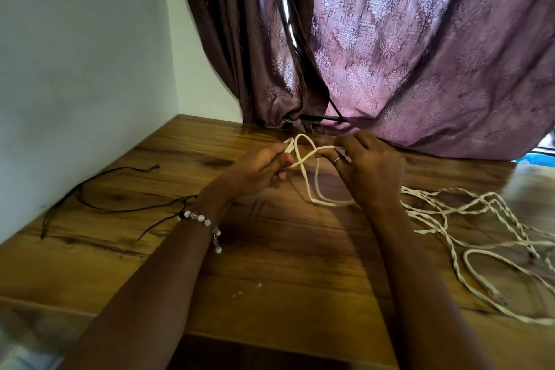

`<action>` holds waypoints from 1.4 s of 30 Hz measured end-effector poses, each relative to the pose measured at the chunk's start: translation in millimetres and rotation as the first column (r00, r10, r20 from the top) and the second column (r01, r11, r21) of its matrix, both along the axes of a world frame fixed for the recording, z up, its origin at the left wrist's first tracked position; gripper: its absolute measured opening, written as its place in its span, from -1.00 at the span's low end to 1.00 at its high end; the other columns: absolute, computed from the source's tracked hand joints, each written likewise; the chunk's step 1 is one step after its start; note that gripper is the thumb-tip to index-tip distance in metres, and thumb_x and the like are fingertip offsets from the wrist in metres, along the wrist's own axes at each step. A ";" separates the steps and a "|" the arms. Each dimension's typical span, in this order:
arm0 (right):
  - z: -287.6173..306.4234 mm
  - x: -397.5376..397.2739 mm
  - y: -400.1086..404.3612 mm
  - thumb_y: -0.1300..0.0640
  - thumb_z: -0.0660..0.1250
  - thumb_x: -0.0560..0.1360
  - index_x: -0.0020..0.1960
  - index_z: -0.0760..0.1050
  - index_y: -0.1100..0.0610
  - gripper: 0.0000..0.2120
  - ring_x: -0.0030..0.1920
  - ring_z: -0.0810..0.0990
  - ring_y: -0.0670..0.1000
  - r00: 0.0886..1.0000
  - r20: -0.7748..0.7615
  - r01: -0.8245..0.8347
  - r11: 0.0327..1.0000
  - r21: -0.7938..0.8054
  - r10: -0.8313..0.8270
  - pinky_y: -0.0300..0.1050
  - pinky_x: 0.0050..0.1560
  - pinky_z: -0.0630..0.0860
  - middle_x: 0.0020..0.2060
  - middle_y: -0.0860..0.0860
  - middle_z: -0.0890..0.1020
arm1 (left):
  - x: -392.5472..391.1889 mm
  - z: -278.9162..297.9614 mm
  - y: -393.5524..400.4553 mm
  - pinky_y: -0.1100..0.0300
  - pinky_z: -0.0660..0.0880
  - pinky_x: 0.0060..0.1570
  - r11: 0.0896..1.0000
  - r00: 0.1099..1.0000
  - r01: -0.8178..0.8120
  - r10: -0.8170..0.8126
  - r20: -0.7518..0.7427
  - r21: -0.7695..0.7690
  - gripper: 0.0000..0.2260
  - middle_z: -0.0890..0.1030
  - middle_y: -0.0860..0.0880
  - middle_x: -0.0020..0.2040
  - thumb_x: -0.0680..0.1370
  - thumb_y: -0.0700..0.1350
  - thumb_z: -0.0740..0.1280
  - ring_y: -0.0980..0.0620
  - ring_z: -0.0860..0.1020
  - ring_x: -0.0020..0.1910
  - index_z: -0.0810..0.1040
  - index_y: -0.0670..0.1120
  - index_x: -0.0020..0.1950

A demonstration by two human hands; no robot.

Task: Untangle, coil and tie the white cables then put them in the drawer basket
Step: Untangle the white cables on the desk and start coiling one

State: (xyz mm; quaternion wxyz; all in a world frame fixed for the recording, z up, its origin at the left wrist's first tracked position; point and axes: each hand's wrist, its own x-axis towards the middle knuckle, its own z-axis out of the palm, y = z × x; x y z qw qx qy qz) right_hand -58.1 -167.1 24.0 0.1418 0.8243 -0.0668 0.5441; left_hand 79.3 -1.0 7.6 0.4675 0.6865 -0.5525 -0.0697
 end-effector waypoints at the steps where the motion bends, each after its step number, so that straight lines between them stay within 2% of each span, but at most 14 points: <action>1: -0.7 -0.8 -0.9 -0.08 0.52 0.33 -0.15 0.64 0.14 -0.71 -0.40 0.59 0.14 0.999 -0.009 0.041 0.999 -0.013 -0.041 -0.18 -0.49 0.37 -0.30 0.10 0.62 | -2.0 3.0 1.7 0.32 0.41 -0.32 0.999 1.000 0.021 -0.021 -0.010 0.039 -0.87 0.52 0.07 -0.35 0.62 -0.07 0.22 0.18 0.48 -0.37 0.55 0.04 -0.05; 4: -1.4 -2.2 -5.6 -0.13 0.49 0.33 -0.16 0.63 0.10 -0.71 -0.43 0.58 0.14 0.993 -0.051 0.100 0.995 -0.027 -0.102 -0.20 -0.50 0.32 -0.34 0.08 0.61 | -5.2 7.0 1.9 0.31 0.32 -0.41 0.998 1.000 0.020 -0.019 -0.008 0.059 -0.83 0.51 0.07 -0.45 0.57 -0.11 0.30 0.21 0.40 -0.48 0.62 -0.12 -0.16; 8: 2.8 -6.3 -13.6 -0.19 0.30 0.44 -0.18 0.61 0.07 -0.67 -0.47 0.57 0.14 0.992 -0.006 0.125 0.992 0.029 -0.125 -0.23 -0.52 0.31 -0.39 0.05 0.62 | -5.0 9.3 1.8 0.38 0.13 -0.61 0.992 0.893 0.057 -0.102 -0.437 -0.115 -0.76 0.32 0.11 -0.60 0.60 -0.12 0.21 0.21 0.19 -0.62 0.49 -0.24 -0.18; 12: 4.7 -8.9 -22.4 0.15 0.42 0.37 -0.11 0.62 0.12 -0.90 -0.45 0.58 0.18 0.981 0.086 0.164 0.981 0.099 -0.173 -0.17 -0.48 0.41 -0.39 0.12 0.62 | 13.7 9.1 10.2 0.46 0.01 -0.61 0.928 0.643 0.008 -0.290 -0.709 -0.373 -0.68 0.20 0.08 -0.63 0.53 0.03 0.21 0.20 0.10 -0.67 0.35 -0.12 -0.35; 14: 1.9 -8.2 -28.1 0.25 0.47 0.29 -0.17 0.60 0.14 -0.87 -0.46 0.57 0.19 0.969 0.081 0.223 0.965 0.137 -0.235 -0.14 -0.44 0.42 -0.43 0.13 0.60 | 21.6 8.9 11.2 0.45 0.02 -0.66 0.899 0.490 -0.031 -0.368 -0.790 -0.438 -0.67 0.19 0.09 -0.64 0.54 0.07 0.20 0.20 0.12 -0.69 0.36 -0.08 -0.35; 17: -2.2 -8.6 -36.6 0.21 0.54 0.25 -0.22 0.59 0.14 -0.84 -0.47 0.55 0.18 0.956 0.024 0.289 0.950 0.115 -0.294 -0.12 -0.40 0.44 -0.48 0.12 0.58 | 25.3 7.8 10.8 0.36 0.02 -0.72 0.864 0.280 -0.075 -0.461 -0.842 -0.498 -0.59 0.21 0.11 -0.65 0.60 0.13 0.12 0.20 0.15 -0.71 0.37 -0.04 -0.39; 20: -3.2 -12.3 -38.7 0.12 0.56 0.24 -0.11 0.64 0.16 -0.74 -0.48 0.58 0.20 0.980 -0.045 0.197 0.976 0.093 -0.194 -0.08 -0.40 0.49 -0.45 0.16 0.61 | 25.8 7.2 8.6 0.35 0.01 -0.71 0.863 0.210 -0.124 -0.460 -0.863 -0.490 -0.50 0.21 0.10 -0.65 0.62 0.17 0.05 0.19 0.15 -0.71 0.38 -0.02 -0.44; 24: -6.3 -5.0 -30.5 0.18 0.52 0.29 0.15 0.58 0.18 -0.57 -0.34 0.63 0.25 0.979 -0.202 0.004 0.981 0.193 0.036 0.01 -0.37 0.53 -0.27 0.21 0.67 | 15.5 4.8 1.2 0.34 -0.03 -0.66 0.891 0.233 -0.119 -0.405 -0.884 -0.439 -0.58 0.23 0.09 -0.63 0.65 0.12 0.01 0.19 0.16 -0.70 0.32 -0.05 -0.32; 28: -12.9 7.6 -22.6 0.16 0.34 0.45 0.18 0.53 0.20 -0.69 -0.18 0.64 0.28 0.940 -0.341 0.054 0.975 0.214 0.023 0.12 -0.17 0.56 -0.13 0.25 0.67 | 12.5 5.5 0.7 0.31 -0.01 -0.62 0.859 0.263 -0.083 -0.470 -0.843 -0.505 -0.63 0.23 0.07 -0.62 0.68 0.01 -0.02 0.17 0.17 -0.69 0.34 -0.09 -0.26; 31: -12.8 10.5 -8.2 0.00 0.24 0.55 0.24 0.47 0.10 -0.69 0.08 0.60 0.17 0.731 -0.664 0.238 0.971 0.037 -0.154 0.05 0.12 0.40 0.06 0.14 0.64 | 8.0 6.7 -0.5 0.33 0.13 -0.63 0.810 0.268 -0.086 -0.543 -0.796 -0.581 -0.62 0.26 0.03 -0.59 0.68 -0.01 -0.03 0.15 0.18 -0.70 0.36 -0.11 -0.25; 33: -9.6 11.0 5.5 0.00 0.20 0.56 0.23 0.48 0.05 -0.71 0.12 0.58 0.11 0.631 -0.753 0.206 0.976 -0.071 -0.188 0.00 0.16 0.38 0.10 0.08 0.63 | 9.2 5.4 -3.0 0.24 0.23 -0.51 0.815 0.333 -0.099 -0.513 -0.791 -0.571 -0.55 0.31 0.01 -0.57 0.65 0.03 0.01 0.12 0.22 -0.67 0.40 -0.13 -0.34; 37: -7.2 13.8 35.3 0.05 0.17 0.57 0.05 0.53 0.07 -0.80 -0.03 0.61 0.10 0.577 -0.805 -0.008 0.985 -0.175 -0.138 0.02 0.13 0.37 -0.02 0.07 0.65 | 9.4 3.2 -4.4 0.16 0.36 -0.44 0.846 0.559 -0.188 -0.325 -0.763 -0.498 -0.66 0.57 -0.04 -0.44 0.65 0.00 0.07 0.04 0.46 -0.56 0.41 -0.20 -0.18; 39: -9.7 16.6 47.3 0.12 0.36 0.45 -0.14 0.56 0.10 -0.94 -0.28 0.62 0.08 0.641 -0.751 -0.086 0.959 -0.270 -0.154 0.01 -0.06 0.47 -0.25 0.07 0.66 | 4.7 3.9 -5.9 0.27 0.50 -0.41 0.873 0.671 -0.182 -0.225 -0.707 -0.452 -0.67 0.68 -0.05 -0.29 0.67 -0.08 0.03 0.03 0.62 -0.42 0.44 -0.25 -0.10; 42: -9.2 16.2 53.1 0.22 0.55 0.20 -0.31 0.55 0.15 -0.83 -0.54 0.52 0.06 0.798 -0.596 -0.110 0.951 -0.289 -0.089 -0.05 -0.26 0.47 -0.49 0.07 0.60 | 1.2 -1.9 -11.4 0.18 0.62 -0.23 0.939 0.771 -0.088 -0.147 -0.619 -0.332 -0.72 0.68 -0.15 -0.10 0.67 -0.12 0.04 -0.04 0.68 -0.20 0.39 -0.33 0.05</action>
